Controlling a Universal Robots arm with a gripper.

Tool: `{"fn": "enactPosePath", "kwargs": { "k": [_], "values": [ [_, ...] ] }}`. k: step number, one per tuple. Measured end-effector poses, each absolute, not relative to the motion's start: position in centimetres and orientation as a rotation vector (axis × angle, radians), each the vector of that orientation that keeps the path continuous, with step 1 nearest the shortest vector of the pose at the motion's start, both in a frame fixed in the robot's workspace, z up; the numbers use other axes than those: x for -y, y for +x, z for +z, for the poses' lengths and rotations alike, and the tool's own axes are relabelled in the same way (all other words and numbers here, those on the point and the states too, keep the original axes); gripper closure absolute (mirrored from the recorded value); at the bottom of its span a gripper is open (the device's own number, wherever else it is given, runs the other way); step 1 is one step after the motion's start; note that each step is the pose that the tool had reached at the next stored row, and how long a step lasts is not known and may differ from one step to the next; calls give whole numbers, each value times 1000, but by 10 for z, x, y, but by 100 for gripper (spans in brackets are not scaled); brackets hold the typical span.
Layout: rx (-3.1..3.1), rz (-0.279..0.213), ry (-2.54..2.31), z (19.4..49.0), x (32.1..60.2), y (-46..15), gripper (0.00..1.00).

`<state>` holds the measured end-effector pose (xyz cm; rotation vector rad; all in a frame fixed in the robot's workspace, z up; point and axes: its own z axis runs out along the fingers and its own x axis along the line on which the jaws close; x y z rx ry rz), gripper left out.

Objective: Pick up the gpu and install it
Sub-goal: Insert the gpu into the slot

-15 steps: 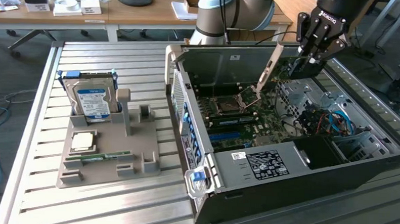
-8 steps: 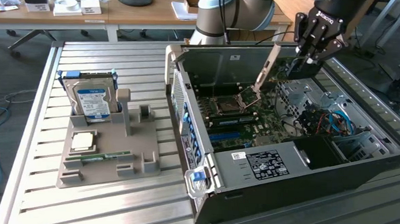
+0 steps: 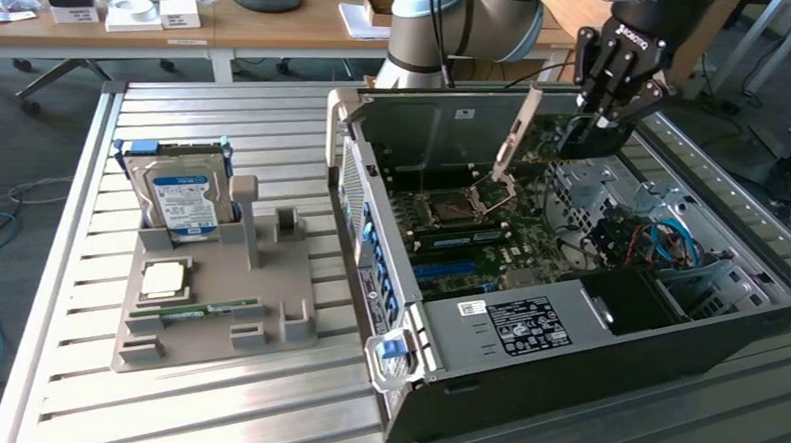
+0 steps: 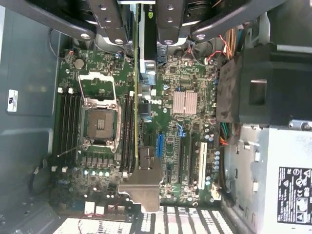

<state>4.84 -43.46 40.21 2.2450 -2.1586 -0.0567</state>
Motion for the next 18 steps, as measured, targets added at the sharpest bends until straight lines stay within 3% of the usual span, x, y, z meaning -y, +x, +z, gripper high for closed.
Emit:
{"fn": "enactPosePath", "kwargs": {
  "k": [18],
  "values": [
    [2162, -52, 2247, 397, 435, 27, 73]
  ]
}}
